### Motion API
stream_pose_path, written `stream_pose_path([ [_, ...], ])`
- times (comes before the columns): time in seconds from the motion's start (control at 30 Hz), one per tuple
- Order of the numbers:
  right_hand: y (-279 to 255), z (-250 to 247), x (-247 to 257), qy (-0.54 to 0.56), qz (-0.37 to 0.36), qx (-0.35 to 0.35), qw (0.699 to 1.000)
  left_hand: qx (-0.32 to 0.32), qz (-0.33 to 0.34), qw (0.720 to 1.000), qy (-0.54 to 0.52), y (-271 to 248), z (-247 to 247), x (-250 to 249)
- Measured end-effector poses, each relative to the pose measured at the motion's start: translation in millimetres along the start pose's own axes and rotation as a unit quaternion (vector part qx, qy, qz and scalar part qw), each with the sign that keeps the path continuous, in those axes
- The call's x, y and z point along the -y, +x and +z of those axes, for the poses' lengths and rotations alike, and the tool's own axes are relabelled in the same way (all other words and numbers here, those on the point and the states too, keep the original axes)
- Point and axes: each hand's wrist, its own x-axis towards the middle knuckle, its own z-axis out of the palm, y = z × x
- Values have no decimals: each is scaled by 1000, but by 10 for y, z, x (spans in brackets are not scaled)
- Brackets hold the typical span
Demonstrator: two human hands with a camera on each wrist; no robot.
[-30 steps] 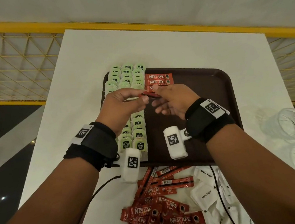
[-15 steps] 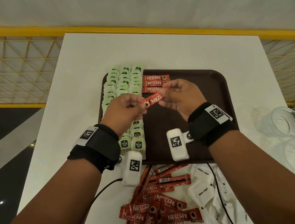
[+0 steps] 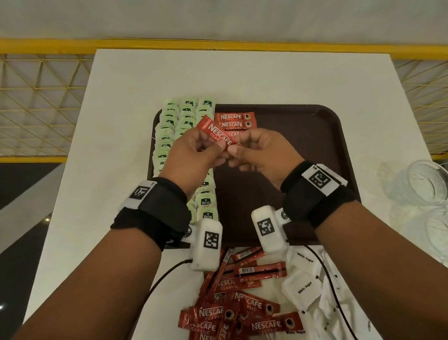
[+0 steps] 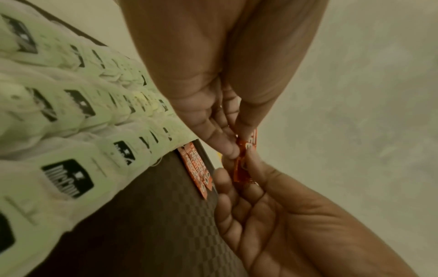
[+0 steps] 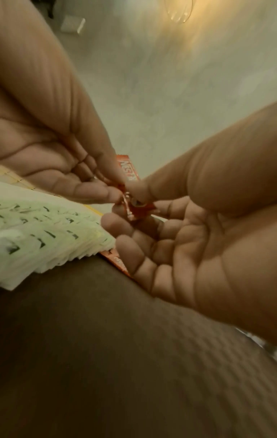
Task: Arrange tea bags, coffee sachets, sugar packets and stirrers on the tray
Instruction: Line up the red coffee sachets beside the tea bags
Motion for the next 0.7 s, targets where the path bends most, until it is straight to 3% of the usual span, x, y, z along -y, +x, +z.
stream_pose_path([
  [0.2,37,-115,-81,110,44,-116,986,-15,-37,999,-3,-38,-42,70],
  [0.3,134,-283,-178,0,97,-179,979,-45,-50,998,10,-44,-128,100],
  [0.4,237,-383,-263,-130,142,-159,968,-67,-50,996,42,-66,-222,151],
  [0.57,441,-391,-257,-269,118,-183,938,-68,-43,994,75,-125,-296,212],
  [0.7,575,-355,-243,-302,135,-197,923,-69,-42,994,74,-163,-328,219],
])
